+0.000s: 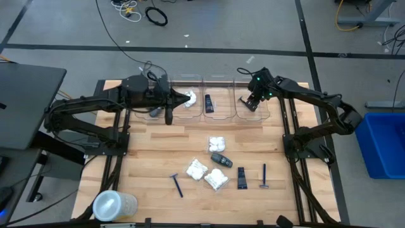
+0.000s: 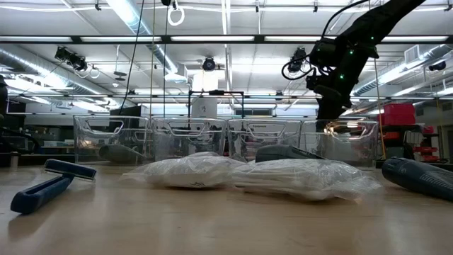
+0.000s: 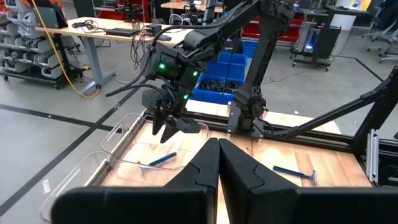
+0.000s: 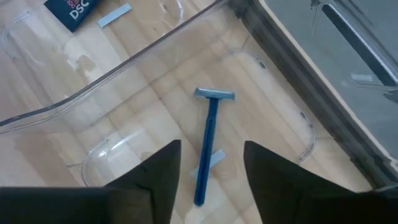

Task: Pick & Place Travel size toiletries
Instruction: Put the left blue razor into the right transparent bin

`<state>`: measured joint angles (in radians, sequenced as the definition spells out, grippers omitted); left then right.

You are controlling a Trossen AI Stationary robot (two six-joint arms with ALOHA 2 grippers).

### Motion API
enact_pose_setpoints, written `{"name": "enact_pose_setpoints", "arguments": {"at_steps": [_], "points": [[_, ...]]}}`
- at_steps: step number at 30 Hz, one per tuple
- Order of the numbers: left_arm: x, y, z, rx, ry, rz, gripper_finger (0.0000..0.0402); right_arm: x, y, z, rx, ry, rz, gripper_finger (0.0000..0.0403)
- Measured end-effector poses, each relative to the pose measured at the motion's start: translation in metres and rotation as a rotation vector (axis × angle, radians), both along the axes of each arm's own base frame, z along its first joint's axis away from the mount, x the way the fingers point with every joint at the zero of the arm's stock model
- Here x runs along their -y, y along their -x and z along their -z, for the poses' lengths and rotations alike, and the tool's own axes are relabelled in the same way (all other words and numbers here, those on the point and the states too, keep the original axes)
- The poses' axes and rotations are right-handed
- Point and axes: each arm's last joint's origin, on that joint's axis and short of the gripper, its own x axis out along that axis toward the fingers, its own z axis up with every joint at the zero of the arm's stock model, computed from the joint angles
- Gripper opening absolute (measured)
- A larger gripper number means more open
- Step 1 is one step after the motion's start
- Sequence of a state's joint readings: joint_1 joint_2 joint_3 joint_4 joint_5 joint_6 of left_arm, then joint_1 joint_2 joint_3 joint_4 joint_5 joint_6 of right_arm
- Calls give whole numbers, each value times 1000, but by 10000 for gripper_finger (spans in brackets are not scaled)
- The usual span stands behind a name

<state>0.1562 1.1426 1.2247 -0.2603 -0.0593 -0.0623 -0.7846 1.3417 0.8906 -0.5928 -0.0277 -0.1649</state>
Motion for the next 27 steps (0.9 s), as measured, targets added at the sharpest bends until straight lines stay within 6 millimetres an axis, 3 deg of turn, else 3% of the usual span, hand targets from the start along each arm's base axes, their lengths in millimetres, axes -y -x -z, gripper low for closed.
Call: {"name": "enact_pose_setpoints", "arguments": {"at_steps": [5,10,16,27], "points": [[1,7,-3,-2,-23,4,5,-5,4,-12,31,37,-8,214],[3,17,-7,-9,-41,4,12,-9,6,-35,79,90,-12,214],[4,26,-4,-60,-39,4,9,-19,2,-58,143,145,-55,187],[13,26,0,-102,-10,119,16,-55,-26,-72,291,177,-274,113]]}}
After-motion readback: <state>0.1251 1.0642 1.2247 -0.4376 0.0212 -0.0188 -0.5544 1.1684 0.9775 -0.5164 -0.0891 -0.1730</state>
